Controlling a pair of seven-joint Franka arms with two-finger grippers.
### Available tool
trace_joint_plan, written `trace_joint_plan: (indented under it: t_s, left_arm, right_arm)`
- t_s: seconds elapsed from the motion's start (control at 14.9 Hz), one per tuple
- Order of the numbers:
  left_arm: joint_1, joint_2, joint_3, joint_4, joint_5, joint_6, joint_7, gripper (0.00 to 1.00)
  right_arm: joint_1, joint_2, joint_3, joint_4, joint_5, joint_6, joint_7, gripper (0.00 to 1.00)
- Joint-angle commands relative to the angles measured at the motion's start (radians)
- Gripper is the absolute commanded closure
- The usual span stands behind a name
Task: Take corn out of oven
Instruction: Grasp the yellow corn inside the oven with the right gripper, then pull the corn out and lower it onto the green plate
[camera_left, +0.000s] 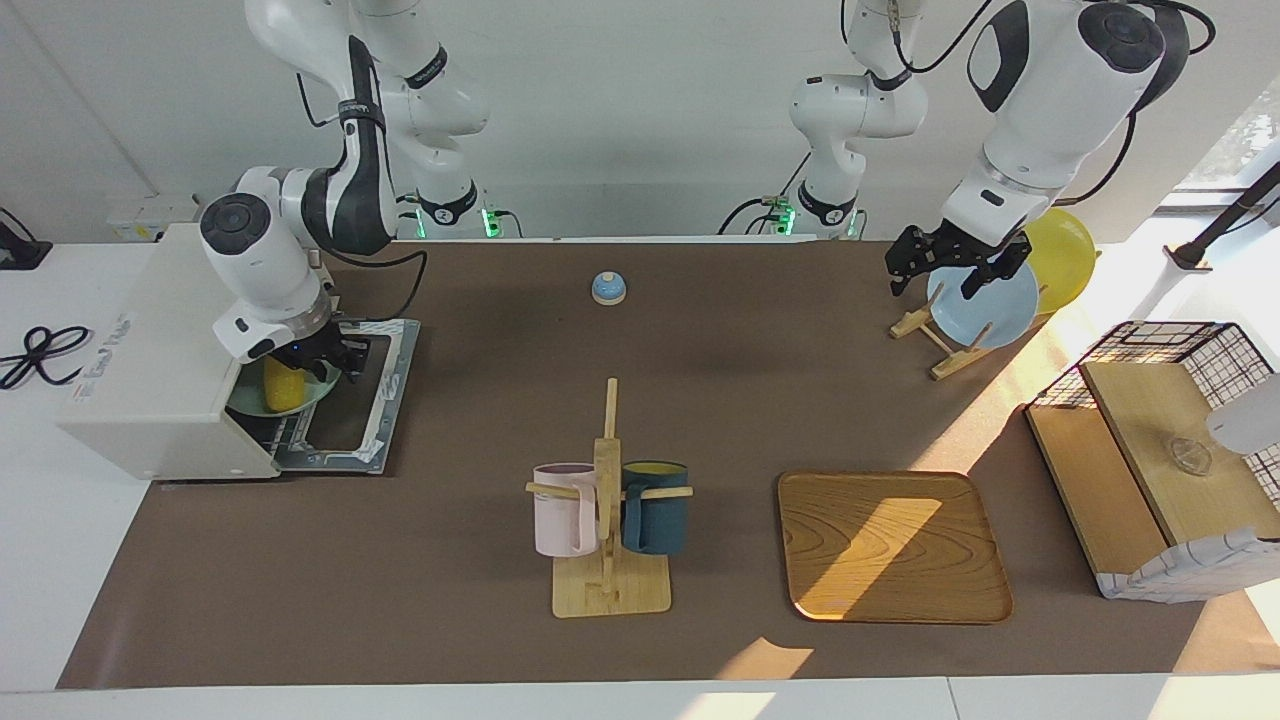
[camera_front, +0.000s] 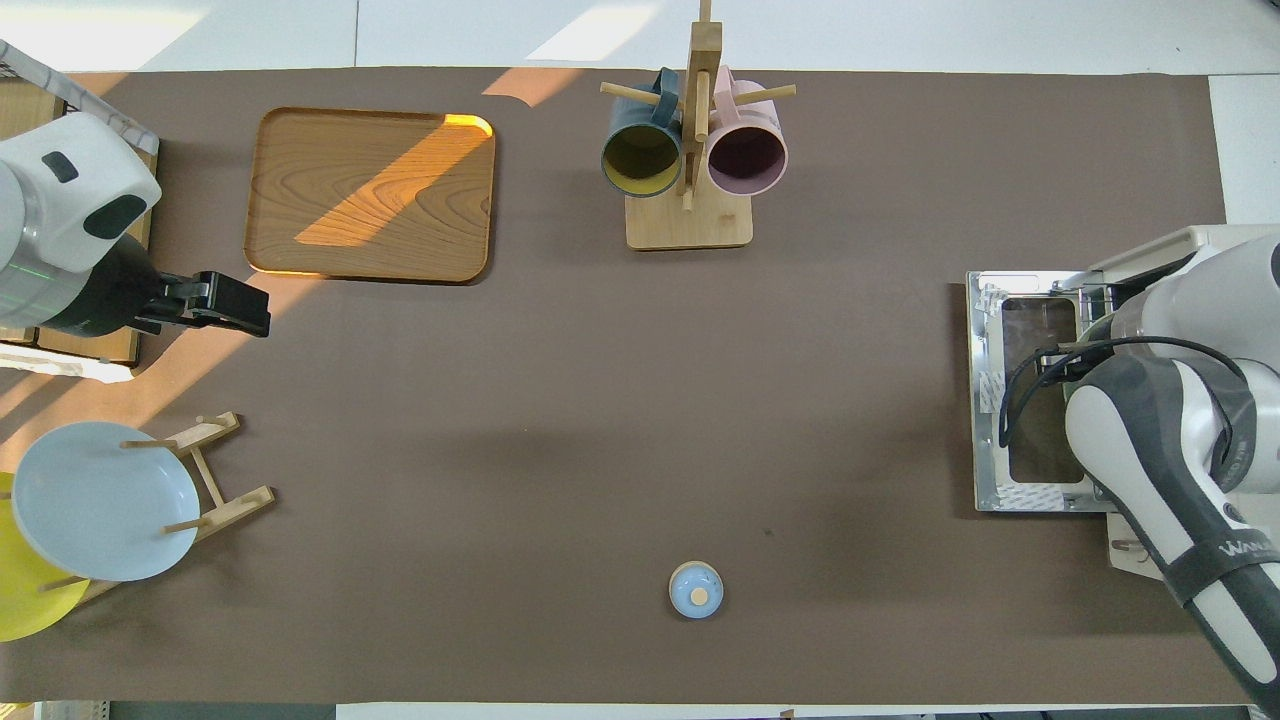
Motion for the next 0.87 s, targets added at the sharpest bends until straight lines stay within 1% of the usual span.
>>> trace_joint_plan:
  t_s: [0.0, 0.13, 0.27, 0.33, 0.47, 0.54, 0.67, 0.74, 0.8]
  left_arm:
    - [0.008, 0.005, -0.005, 0.013, 0.02, -0.016, 0.006, 0.0]
    - [0.008, 0.005, -0.005, 0.013, 0.02, -0.016, 0.006, 0.0]
    - [0.008, 0.005, -0.005, 0.013, 0.02, -0.016, 0.006, 0.0]
    - [0.008, 0.005, -0.005, 0.013, 0.02, -0.016, 0.006, 0.0]
    - [0.008, 0.005, -0.005, 0.013, 0.02, -0.016, 0.006, 0.0]
    - [0.008, 0.005, -0.005, 0.013, 0.02, -0.016, 0.006, 0.0]
    - [0.008, 0.005, -0.005, 0.013, 0.02, -0.016, 0.006, 0.0]
    - [0.008, 0.005, -0.005, 0.013, 0.02, -0.016, 0.006, 0.0]
    - [0.009, 0.005, -0.005, 0.013, 0.02, -0.016, 0.006, 0.0]
  right_arm:
    - [-0.017, -0.041, 0.01, -0.069, -0.019, 0.047, -0.036, 1.0]
    - [0.007, -0.035, 0.014, -0.042, -0.026, 0.029, -0.064, 1.0]
    - [0.096, -0.021, 0.016, -0.002, -0.075, 0.004, -0.058, 1.0]
    - [0.149, -0.009, 0.016, 0.038, -0.083, -0.029, -0.037, 1.0]
    - [0.234, 0.041, 0.017, 0.16, -0.085, -0.147, 0.064, 1.0]
    - [0.272, 0.052, 0.017, 0.203, -0.085, -0.184, 0.107, 1.0]
    - [0.343, 0.057, 0.019, 0.253, -0.082, -0.223, 0.169, 1.0]
    - [0.378, 0.081, 0.022, 0.292, -0.082, -0.256, 0.212, 1.0]
    - [0.435, 0.135, 0.022, 0.367, -0.082, -0.311, 0.282, 1.0]
